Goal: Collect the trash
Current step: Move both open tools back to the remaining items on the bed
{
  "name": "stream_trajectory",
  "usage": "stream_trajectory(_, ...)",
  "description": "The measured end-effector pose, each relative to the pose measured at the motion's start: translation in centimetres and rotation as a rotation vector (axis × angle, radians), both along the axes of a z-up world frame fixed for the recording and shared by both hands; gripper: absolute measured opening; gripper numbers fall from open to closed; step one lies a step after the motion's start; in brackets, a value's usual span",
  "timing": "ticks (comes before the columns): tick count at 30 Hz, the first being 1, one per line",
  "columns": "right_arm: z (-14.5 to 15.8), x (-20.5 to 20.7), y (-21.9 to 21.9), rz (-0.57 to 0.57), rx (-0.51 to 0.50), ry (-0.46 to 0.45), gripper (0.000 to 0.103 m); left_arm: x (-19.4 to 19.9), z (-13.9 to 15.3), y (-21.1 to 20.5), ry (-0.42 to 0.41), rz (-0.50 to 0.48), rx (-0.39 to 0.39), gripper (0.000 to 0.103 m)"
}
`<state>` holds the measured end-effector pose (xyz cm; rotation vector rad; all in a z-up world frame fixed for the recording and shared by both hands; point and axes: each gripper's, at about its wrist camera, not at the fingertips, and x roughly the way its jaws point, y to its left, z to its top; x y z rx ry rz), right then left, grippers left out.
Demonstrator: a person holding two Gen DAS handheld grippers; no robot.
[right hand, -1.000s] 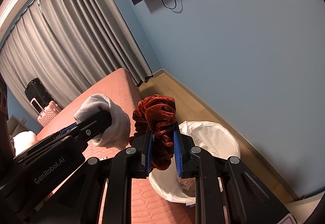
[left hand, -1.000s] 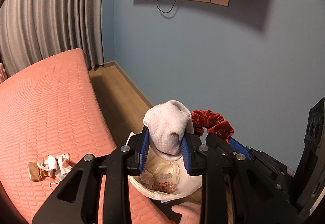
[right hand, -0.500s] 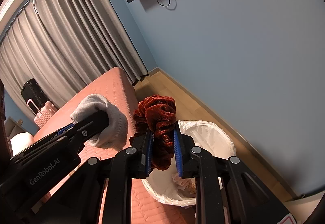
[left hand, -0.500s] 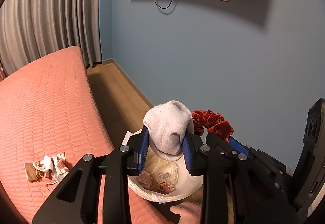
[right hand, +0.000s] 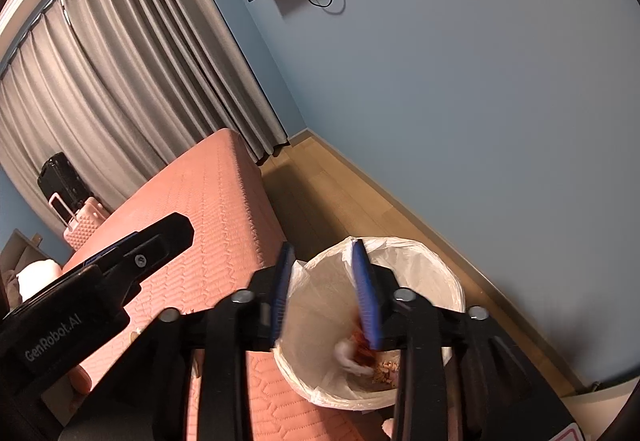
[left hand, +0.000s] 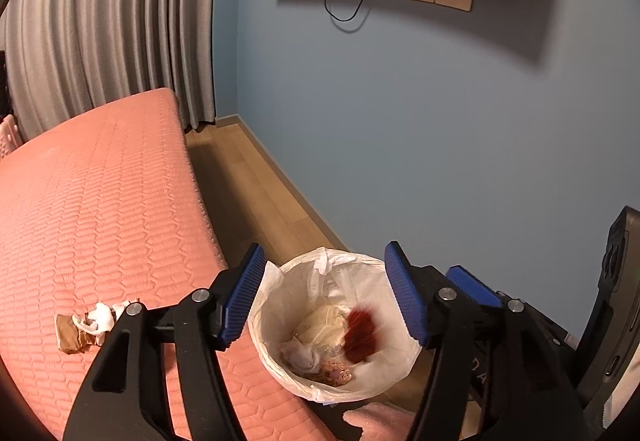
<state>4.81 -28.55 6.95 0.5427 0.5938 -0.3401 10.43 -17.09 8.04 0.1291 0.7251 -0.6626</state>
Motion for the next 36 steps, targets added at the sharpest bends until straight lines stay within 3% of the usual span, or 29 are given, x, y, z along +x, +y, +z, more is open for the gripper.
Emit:
stream_trajectory(19,0.7,0.1,1.7,0.029,-0.025,0.002,0.044,0.6,0.3,2.5,0.008,0.052,-0.022,0.060)
stream_trajectory(36,1.3,1.9,7.0,0.135,-0.059,0.017,0.044,1.7,0.7,7.6,0.015,0.132,-0.057,0.060)
